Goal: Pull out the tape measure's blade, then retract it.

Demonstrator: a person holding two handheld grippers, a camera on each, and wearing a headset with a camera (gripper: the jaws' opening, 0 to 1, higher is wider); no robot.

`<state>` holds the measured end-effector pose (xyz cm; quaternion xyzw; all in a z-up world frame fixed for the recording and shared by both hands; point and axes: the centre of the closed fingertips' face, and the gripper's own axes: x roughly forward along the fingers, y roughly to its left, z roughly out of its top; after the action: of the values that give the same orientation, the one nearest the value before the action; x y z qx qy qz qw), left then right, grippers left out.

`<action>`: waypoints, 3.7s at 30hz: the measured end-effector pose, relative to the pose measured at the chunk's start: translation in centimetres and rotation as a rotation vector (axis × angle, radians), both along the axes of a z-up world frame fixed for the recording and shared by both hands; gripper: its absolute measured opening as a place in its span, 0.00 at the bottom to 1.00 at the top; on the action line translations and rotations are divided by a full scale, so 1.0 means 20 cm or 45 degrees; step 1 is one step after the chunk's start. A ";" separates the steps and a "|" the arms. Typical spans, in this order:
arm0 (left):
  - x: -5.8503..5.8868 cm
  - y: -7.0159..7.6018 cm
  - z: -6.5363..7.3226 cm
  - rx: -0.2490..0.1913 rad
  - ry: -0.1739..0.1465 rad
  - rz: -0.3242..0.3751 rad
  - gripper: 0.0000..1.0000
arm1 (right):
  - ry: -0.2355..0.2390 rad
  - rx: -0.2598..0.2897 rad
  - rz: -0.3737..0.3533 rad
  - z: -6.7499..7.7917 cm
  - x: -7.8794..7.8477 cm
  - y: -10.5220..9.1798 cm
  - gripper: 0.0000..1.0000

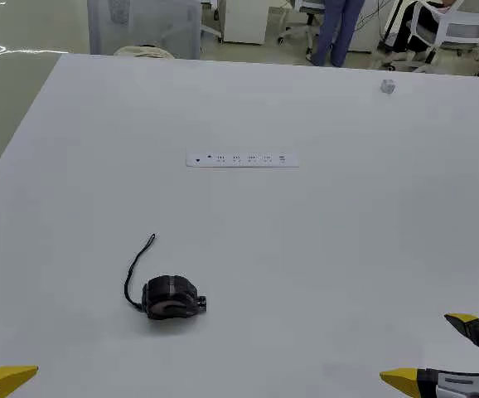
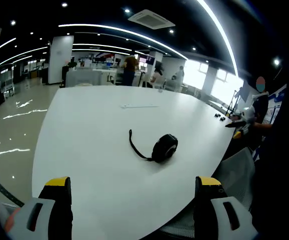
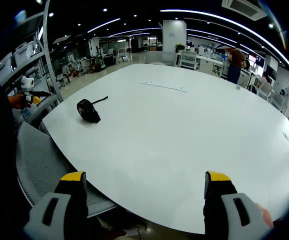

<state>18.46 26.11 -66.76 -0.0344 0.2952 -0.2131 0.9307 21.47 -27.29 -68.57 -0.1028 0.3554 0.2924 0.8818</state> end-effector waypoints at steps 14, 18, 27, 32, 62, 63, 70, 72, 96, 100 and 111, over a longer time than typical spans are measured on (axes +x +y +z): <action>-0.01 0.01 0.00 -0.003 0.002 0.007 1.00 | -0.013 0.012 -0.004 0.03 0.02 0.00 1.00; -0.01 0.01 0.00 -0.003 -0.005 0.007 1.00 | -0.069 -0.021 -0.007 0.04 0.05 -0.03 1.00; 0.00 0.01 0.01 -0.007 -0.011 0.006 1.00 | -0.090 -0.017 -0.025 0.05 0.06 -0.05 1.00; 0.01 0.02 0.01 0.001 -0.017 0.008 1.00 | -0.090 -0.030 -0.028 0.04 0.06 -0.06 1.00; 0.05 -0.02 0.01 0.003 -0.034 -0.008 1.00 | -0.083 -0.034 0.013 0.02 0.07 -0.06 1.00; 0.05 -0.03 0.01 0.000 -0.038 -0.007 1.00 | -0.083 -0.031 0.015 0.02 0.07 -0.05 1.00; 0.07 -0.04 0.02 -0.005 -0.053 -0.006 1.00 | -0.086 -0.031 0.052 0.03 0.10 -0.01 1.00; 0.08 -0.06 0.02 -0.010 -0.060 -0.007 1.00 | -0.087 -0.038 0.078 0.04 0.11 0.02 1.00; 0.14 -0.23 0.05 -0.017 -0.112 -0.004 1.00 | -0.053 -0.127 0.415 0.07 0.26 0.35 0.99; 0.16 -0.26 0.05 -0.011 -0.117 -0.001 1.00 | -0.049 -0.137 0.475 0.07 0.29 0.42 0.99; 0.18 -0.32 0.04 -0.014 -0.119 -0.010 1.00 | -0.030 -0.177 0.621 0.05 0.38 0.59 0.99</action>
<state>22.13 19.62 -66.04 -0.0284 0.2504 -0.2199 0.9424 29.12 -15.47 -67.59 -0.2493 0.3291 0.4700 0.7802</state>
